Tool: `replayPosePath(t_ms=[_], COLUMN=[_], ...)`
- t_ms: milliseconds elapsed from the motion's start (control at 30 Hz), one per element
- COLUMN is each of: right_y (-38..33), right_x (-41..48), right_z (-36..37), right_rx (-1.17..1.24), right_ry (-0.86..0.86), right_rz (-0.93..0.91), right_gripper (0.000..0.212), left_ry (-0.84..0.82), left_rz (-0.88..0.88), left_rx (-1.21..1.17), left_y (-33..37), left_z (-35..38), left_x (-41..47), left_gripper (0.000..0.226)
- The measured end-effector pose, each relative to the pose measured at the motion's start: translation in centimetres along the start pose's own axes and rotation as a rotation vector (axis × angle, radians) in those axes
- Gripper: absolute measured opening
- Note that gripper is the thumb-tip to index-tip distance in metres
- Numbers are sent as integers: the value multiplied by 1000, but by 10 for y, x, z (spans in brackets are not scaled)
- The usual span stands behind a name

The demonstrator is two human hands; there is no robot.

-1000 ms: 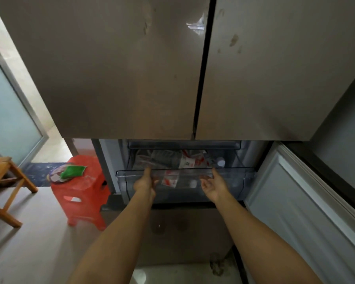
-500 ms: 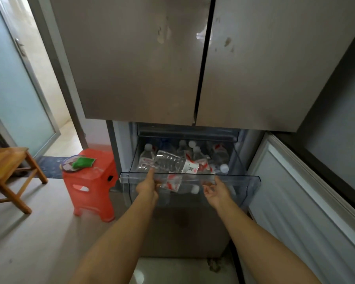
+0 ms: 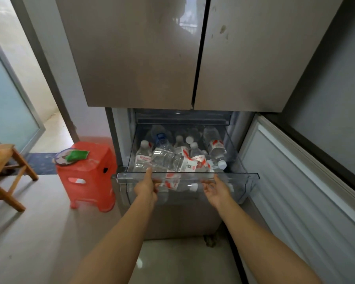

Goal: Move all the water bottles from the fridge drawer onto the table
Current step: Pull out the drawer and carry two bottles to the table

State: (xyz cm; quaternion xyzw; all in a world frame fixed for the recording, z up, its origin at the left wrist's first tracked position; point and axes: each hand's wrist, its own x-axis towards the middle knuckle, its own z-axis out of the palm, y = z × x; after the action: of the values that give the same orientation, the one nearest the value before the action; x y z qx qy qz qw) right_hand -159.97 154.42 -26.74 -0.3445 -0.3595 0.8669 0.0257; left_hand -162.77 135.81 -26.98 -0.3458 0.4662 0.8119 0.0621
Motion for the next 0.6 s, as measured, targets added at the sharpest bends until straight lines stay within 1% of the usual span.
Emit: replayPosePath(t_ms=[167, 400, 467, 533, 600], right_y=[-2, -1, -3, -7, -15], right_x=[-1, -4, -4, -5, -9], right_z=[-1, -6, -5, -4, -6], right_rx=[-34, -26, -50, -112, -258], right_ry=[-1, -24, -27, -16, -14], right_rz=[5, 2, 8, 23, 51], right_gripper=[13, 12, 16, 26, 34], left_ry=[7, 18, 22, 15, -12], left_rz=[0, 28, 35, 25, 4], left_rx=[25, 79, 78, 74, 64], left_y=[-1, -3, -2, -1, 0], left_z=[1, -1, 0, 0, -2], left_x=[1, 1, -1, -2, -3], left_gripper=[35, 35, 34, 34, 32])
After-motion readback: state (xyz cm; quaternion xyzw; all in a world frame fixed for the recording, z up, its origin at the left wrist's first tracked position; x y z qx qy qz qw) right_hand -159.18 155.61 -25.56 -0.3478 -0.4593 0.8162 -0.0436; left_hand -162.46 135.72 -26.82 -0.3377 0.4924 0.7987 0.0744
